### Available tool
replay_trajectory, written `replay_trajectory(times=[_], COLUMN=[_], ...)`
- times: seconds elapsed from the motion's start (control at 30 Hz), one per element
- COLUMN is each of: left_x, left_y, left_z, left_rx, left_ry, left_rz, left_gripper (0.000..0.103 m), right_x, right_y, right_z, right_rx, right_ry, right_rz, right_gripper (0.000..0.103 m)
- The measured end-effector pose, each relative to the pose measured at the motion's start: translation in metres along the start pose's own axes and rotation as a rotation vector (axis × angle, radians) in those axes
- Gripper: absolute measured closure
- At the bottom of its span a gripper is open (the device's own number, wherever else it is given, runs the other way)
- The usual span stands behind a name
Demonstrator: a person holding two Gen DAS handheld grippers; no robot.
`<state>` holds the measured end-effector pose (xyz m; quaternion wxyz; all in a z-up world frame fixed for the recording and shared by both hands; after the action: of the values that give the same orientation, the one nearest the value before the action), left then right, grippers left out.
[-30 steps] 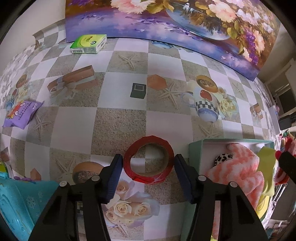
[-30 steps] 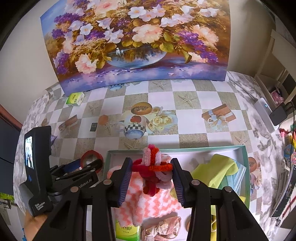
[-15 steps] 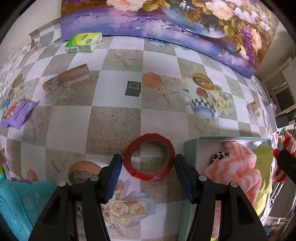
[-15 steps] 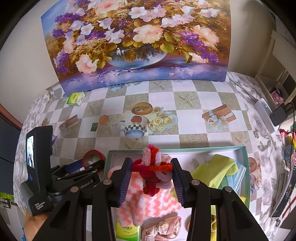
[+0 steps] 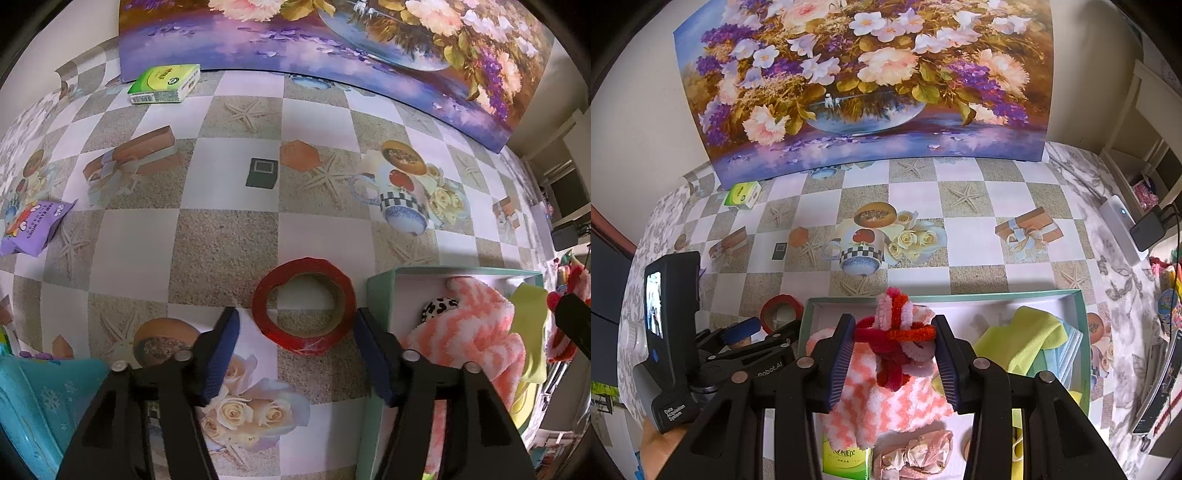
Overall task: Organize soft objects
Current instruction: 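Lift the red figure with the right gripper while the left gripper grasps the red tape roll, then drop the red figure and tape roll into the tray by opening both grippers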
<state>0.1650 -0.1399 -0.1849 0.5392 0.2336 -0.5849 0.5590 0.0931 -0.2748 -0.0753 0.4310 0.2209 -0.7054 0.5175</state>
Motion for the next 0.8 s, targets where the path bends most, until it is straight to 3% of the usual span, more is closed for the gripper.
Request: replay_trajectory(times=[0.2, 0.27, 0.3, 0.33, 0.53, 0.8], left_x=[0.003, 0.007, 0.009, 0.01, 0.007, 0.018], left_y=[0.001, -0.002, -0.004, -0.005, -0.001, -0.006], left_z=[-0.003, -0.006, -0.011, -0.015, -0.025, -0.027], left_rx=[0.034, 0.059, 0.065, 0.066, 0.13, 0.125], left_ry=[0.023, 0.035, 0.016, 0.003, 0.024, 0.014], left_rz=[-0.002, 0.006, 0.009, 0.012, -0.001, 0.025], left_gripper=[0.05, 0.067, 0.087, 0.089, 0.091, 0.092], right_x=[0.0, 0.0, 0.0, 0.001, 0.0, 0.003], right_y=[0.0, 0.0, 0.0, -0.001, 0.0, 0.0], right_z=[0.0, 0.0, 0.0, 0.001, 0.002, 0.006], right_rx=[-0.004, -0.003, -0.003, -0.003, -0.003, -0.009], right_ry=[0.0, -0.001, -0.002, -0.003, -0.003, -0.008], right_rz=[0.0, -0.001, -0.001, 0.0, -0.004, 0.001], right_gripper=[0.058, 0.058, 0.058, 0.058, 0.058, 0.058])
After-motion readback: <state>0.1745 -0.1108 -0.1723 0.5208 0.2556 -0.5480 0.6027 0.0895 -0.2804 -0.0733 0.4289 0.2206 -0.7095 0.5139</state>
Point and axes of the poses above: each gripper's, at about its wrist camera, not at the fingertips, and x roughly against the way its jaws point, z to its right, y to its underside, the point moved 10 cm from there along -x, roughly the way its jaws point, and after that the axes turned 10 degrees about z, right-handed, at the moved point
